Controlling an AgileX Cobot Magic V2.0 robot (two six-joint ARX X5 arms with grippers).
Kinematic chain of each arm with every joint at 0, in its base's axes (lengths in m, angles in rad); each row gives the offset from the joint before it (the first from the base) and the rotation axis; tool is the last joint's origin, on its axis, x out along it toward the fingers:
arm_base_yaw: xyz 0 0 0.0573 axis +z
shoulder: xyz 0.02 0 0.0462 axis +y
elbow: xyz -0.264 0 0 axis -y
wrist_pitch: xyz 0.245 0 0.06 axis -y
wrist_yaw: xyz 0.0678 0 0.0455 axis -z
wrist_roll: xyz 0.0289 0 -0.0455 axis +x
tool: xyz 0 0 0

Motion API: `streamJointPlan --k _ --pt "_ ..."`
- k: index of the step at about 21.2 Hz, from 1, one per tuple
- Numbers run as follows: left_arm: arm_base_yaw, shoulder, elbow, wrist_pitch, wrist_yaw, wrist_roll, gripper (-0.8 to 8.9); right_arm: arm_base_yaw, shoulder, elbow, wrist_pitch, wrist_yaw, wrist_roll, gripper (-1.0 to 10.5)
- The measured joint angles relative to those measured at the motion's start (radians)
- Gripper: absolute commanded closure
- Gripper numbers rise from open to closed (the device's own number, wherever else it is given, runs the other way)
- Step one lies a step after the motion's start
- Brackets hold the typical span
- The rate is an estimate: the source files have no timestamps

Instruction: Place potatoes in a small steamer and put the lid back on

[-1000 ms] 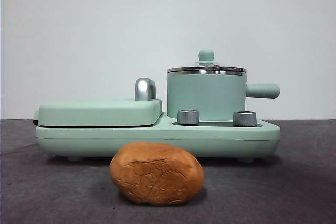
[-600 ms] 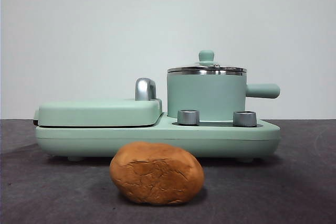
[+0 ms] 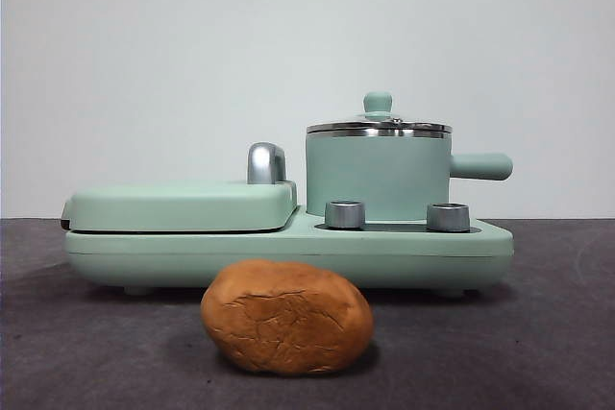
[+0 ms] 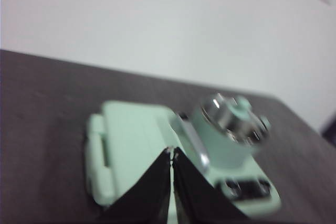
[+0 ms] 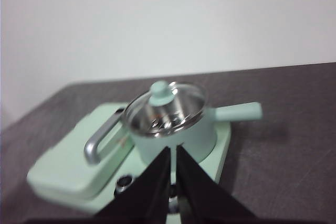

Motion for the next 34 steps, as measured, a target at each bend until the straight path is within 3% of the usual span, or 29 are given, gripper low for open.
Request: streamJointPlan --k 4,13,15,18,27,34 --pt "-0.002 0.091 0.056 -0.079 0.054 0.14 8.05 0.0 0.081 0.072 -0.105 -0.051 -0.141 9.3" --pt "-0.05 0.229 0.097 -0.119 0.046 0.574 8.0 0.003 0.195 0.123 -0.172 -0.047 -0.46 9.3" --pt "-0.074 0.256 0.098 -0.118 0.031 0.636 7.05 0.015 0.206 0.123 -0.172 -0.044 -0.532 8.5" --pt "-0.111 0.285 0.098 -0.1 0.024 0.673 5.85 0.032 0.21 0.123 -0.171 -0.02 -0.596 7.1" --pt "-0.199 0.325 0.098 0.043 0.023 0.63 5.85 0.054 0.21 0.123 -0.173 0.011 -0.634 6.9" --pt "-0.294 0.481 0.121 0.206 -0.016 0.556 5.86 0.054 0.21 0.123 -0.173 0.011 -0.635 6.9"
